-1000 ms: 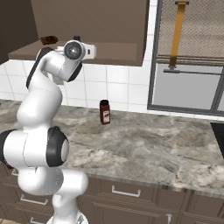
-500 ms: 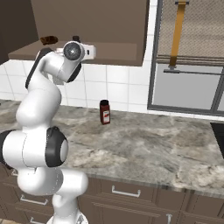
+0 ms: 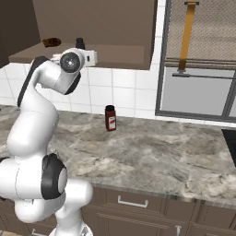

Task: Pick the shaker and shaker from the counter and place them in the cabinet.

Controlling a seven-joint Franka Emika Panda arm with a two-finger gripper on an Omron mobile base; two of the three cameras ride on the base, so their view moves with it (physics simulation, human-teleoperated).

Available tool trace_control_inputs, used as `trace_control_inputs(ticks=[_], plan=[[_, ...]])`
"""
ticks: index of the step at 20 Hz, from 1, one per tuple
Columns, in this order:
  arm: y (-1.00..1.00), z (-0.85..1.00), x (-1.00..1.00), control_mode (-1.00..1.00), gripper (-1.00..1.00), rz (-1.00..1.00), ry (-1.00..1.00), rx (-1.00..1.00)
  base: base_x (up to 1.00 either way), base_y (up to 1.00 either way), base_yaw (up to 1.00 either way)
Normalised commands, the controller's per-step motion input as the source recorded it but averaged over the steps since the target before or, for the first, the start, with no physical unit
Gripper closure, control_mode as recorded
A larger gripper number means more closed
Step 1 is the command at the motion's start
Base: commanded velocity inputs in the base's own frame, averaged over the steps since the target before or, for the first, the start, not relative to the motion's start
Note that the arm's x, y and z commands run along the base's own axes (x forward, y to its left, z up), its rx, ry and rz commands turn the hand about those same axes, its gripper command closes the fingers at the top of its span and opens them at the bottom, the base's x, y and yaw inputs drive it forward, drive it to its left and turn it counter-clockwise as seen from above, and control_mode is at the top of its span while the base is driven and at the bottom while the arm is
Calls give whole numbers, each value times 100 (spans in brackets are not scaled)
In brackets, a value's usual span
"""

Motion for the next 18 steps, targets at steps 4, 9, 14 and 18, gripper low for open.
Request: trace_control_inputs(ticks=[4,9,14,18], plan=[[0,2,-82,-100,-100,0,-14,0,0,0,0],[0,-15,-68,-100,-100,0,-4,0,0,0,0],[0,-43,-41,-100,-100,0,2,0,0,0,0],[0,-49,-21,-100,-100,2,12,3,0,0,0]])
